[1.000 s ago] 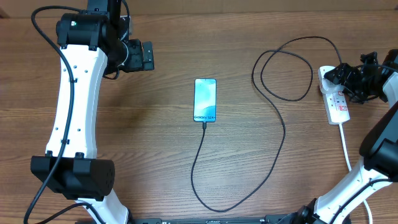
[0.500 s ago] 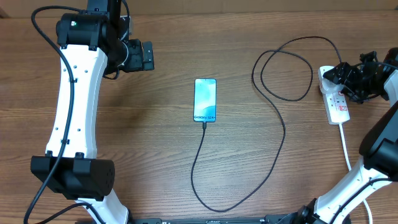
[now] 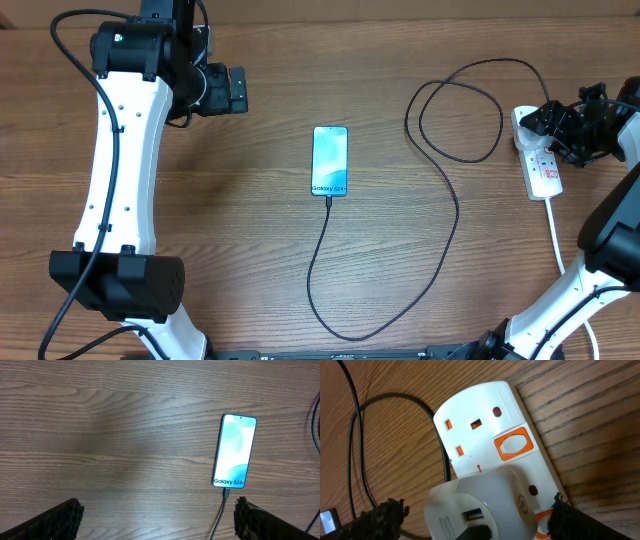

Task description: Plug charger to phone and switch on socket

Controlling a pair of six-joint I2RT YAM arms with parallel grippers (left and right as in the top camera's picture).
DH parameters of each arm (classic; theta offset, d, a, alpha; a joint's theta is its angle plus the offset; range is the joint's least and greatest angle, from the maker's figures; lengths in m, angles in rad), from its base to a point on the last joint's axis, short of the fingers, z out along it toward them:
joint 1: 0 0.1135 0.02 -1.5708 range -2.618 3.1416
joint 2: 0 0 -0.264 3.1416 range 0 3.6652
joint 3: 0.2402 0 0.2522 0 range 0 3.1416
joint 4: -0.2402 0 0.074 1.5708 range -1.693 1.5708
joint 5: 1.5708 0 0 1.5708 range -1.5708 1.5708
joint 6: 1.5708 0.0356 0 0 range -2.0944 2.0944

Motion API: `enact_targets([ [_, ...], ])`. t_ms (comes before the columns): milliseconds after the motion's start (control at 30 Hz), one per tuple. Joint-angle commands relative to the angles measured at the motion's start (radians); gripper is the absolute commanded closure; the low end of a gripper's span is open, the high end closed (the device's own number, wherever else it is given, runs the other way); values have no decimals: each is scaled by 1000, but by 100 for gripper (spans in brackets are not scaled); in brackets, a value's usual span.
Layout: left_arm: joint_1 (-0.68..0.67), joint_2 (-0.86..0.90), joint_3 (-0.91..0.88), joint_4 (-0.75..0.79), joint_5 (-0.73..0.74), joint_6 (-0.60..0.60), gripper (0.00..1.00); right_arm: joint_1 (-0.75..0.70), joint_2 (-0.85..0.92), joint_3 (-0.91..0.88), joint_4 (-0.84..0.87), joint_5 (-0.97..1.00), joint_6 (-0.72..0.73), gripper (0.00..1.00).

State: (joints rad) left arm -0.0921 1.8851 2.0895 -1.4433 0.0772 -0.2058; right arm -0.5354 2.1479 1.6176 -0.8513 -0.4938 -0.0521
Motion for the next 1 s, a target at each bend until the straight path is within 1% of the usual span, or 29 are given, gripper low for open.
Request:
enact_targets([
  [0, -9, 6, 2, 5, -6, 11, 0, 10, 26, 12, -11, -4, 3, 5],
  [133, -9, 6, 2, 5, -6, 11, 0, 10, 26, 11, -15, -4, 3, 5],
  [200, -9, 6, 2, 5, -6, 11, 0, 10, 26, 11, -19, -4, 3, 10],
  [433, -9, 6, 2, 5, -7, 11, 0, 10, 26, 9, -29, -4, 3, 17],
  [700, -9, 6, 2, 4, -6, 11, 0, 11, 26, -10, -14, -4, 3, 19],
  [900, -9, 6, 2, 5, -6, 11, 0, 14, 26, -12, -15, -5, 4, 34],
  [967, -9, 6, 2, 4, -6, 11, 0, 17, 26, -13, -15, -5, 3, 35],
])
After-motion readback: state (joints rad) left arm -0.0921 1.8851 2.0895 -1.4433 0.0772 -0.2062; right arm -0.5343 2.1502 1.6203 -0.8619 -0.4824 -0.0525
